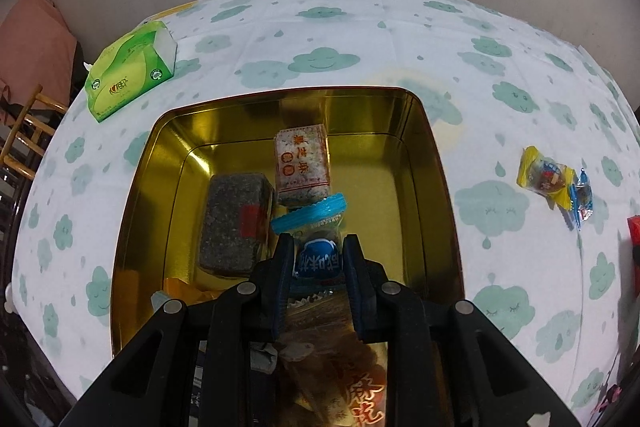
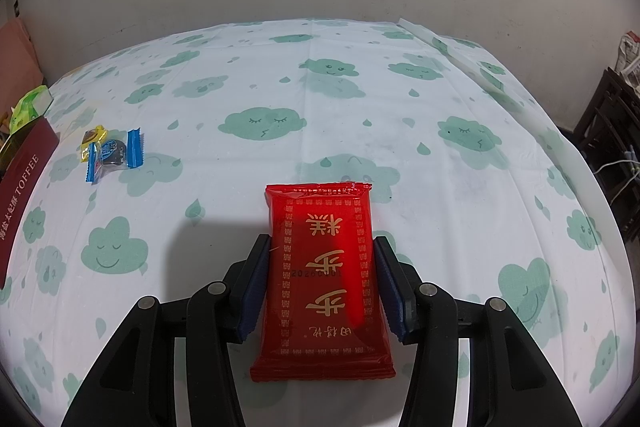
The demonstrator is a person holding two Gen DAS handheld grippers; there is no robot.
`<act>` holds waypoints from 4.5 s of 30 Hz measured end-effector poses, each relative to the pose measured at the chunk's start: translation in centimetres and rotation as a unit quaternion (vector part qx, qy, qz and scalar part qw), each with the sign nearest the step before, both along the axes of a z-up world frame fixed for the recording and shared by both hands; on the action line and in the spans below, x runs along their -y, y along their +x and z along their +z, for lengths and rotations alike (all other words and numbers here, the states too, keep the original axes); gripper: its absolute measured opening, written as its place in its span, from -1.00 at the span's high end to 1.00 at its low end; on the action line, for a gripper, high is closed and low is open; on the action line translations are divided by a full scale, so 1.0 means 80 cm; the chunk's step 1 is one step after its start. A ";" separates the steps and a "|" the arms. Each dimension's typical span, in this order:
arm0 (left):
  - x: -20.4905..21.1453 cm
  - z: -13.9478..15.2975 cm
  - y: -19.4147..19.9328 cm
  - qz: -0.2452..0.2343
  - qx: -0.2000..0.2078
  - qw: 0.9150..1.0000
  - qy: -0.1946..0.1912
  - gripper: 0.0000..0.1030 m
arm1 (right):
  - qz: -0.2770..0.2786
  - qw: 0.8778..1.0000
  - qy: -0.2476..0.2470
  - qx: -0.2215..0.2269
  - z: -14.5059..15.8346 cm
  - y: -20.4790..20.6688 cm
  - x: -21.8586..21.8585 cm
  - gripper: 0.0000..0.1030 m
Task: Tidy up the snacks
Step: 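Carry the blue-wrapped candy into the tin and open the left gripper, then withdraw the left gripper from the tin while right holds the red packet, then lower the red packet into the tin and open the right gripper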
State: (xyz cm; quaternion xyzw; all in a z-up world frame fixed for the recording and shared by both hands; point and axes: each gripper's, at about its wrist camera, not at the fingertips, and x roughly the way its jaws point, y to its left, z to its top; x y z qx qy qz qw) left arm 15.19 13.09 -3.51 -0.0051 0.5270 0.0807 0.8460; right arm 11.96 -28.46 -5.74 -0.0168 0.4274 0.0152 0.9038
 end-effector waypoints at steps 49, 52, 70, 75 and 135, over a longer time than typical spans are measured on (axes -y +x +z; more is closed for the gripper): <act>-0.045 0.068 -0.132 0.043 0.083 0.995 -0.020 -0.43 | -0.018 1.000 -0.016 -0.006 0.000 -0.002 -0.001 0.11; -0.055 0.067 -0.136 0.053 0.086 0.995 -0.023 -0.46 | -0.031 0.999 -0.020 -0.010 0.001 -0.004 -0.004 0.11; -0.103 0.051 -0.167 0.077 0.103 0.989 -0.066 -0.47 | 0.049 0.998 0.036 0.012 0.062 -0.032 -0.160 0.12; -0.117 0.048 -0.176 0.088 0.098 0.989 -0.071 -0.47 | 0.101 0.993 0.051 0.017 0.077 -0.039 -0.237 0.12; -0.166 0.038 -0.208 0.129 0.072 0.988 -0.046 -0.53 | 0.141 0.988 0.052 0.019 0.085 -0.029 -0.403 -0.09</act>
